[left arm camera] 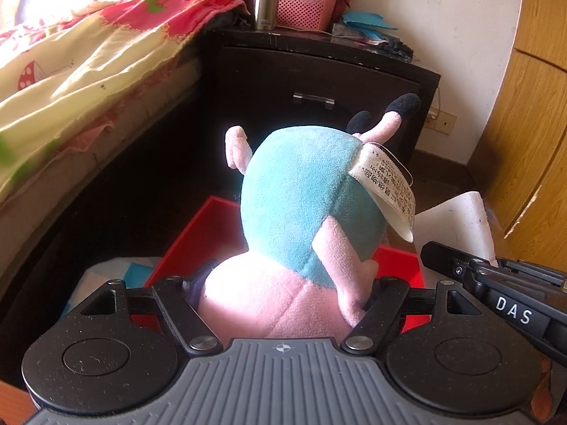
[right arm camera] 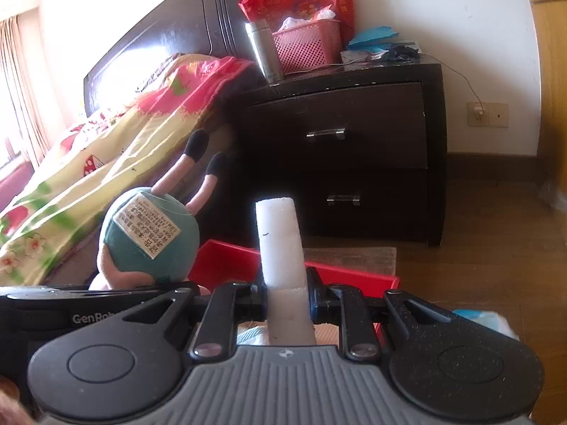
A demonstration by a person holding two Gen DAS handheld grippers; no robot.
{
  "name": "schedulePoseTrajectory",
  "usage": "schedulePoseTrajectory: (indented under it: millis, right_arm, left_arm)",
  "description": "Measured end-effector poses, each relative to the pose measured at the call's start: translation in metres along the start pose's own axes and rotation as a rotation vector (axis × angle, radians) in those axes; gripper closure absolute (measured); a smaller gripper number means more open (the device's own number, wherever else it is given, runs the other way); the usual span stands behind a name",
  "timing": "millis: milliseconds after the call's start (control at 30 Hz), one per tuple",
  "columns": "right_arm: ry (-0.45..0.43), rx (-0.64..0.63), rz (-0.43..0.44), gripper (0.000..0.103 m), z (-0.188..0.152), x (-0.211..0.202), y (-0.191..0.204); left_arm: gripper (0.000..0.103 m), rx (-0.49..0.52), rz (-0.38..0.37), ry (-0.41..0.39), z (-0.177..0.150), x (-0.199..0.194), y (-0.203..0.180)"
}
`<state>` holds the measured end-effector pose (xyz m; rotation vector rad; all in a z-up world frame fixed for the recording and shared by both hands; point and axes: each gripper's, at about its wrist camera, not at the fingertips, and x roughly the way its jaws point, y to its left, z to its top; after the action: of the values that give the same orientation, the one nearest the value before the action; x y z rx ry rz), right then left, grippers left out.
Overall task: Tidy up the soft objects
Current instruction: 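Lower the pig plush into the red box with the left gripper while the right drops the stick in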
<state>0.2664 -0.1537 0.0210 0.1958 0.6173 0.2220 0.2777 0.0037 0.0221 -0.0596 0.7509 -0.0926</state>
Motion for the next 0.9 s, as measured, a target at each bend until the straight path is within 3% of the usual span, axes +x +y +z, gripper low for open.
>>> schedulePoseTrajectory:
  millis: [367, 533, 667, 900]
  right_arm:
    - [0.168, -0.047, -0.029, 0.102, 0.014, 0.053, 0.004]
    - [0.197, -0.053, -0.034, 0.088, 0.014, 0.057, 0.007]
    - [0.199, -0.041, -0.031, 0.071, 0.014, 0.055, 0.004]
    - [0.206, -0.002, -0.028, 0.07, 0.011, 0.046, -0.002]
  left_arm:
    - [0.028, 0.021, 0.075, 0.089, 0.008, 0.034, 0.004]
    - [0.026, 0.016, 0.097, 0.104, 0.01, 0.036, 0.008]
    - [0.021, 0.009, 0.108, 0.09, 0.015, 0.03, 0.01]
    - [0.016, 0.013, 0.093, 0.086, 0.019, 0.006, 0.01]
